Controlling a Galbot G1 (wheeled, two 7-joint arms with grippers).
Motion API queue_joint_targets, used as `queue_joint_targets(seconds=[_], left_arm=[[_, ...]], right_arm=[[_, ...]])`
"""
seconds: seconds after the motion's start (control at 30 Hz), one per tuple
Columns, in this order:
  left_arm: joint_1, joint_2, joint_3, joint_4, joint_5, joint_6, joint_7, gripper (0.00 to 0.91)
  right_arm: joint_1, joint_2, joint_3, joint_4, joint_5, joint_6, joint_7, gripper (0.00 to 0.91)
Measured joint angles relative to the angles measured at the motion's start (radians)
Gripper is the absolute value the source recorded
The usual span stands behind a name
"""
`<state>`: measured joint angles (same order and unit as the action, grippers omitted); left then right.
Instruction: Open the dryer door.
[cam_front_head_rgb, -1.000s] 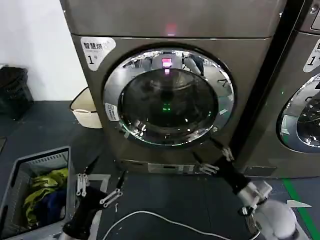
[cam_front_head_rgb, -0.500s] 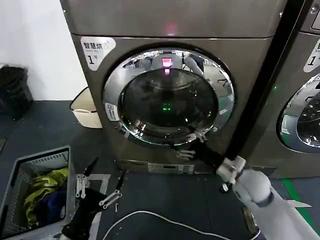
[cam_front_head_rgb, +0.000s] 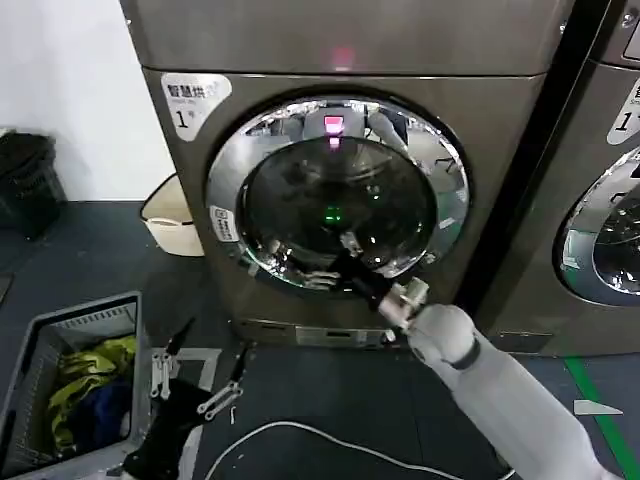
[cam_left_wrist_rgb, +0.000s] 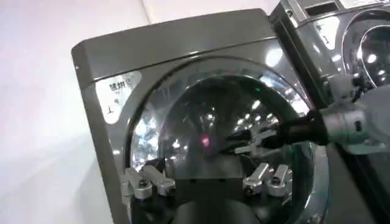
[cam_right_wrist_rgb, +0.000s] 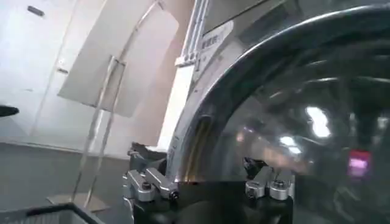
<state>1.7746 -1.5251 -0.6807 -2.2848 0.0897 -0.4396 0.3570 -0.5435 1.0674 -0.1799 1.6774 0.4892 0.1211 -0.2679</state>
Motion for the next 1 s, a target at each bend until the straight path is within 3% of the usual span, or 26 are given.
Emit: queue_joint_targets(seconds=[1.0], left_arm=[[0.026, -0.005, -0.042, -0.024, -0.008, -0.014, -0.005, 0.907]], right_arm=[[0.187, 0.230, -0.127, -0.293, -0.031, 0.035, -0.034, 0.907]])
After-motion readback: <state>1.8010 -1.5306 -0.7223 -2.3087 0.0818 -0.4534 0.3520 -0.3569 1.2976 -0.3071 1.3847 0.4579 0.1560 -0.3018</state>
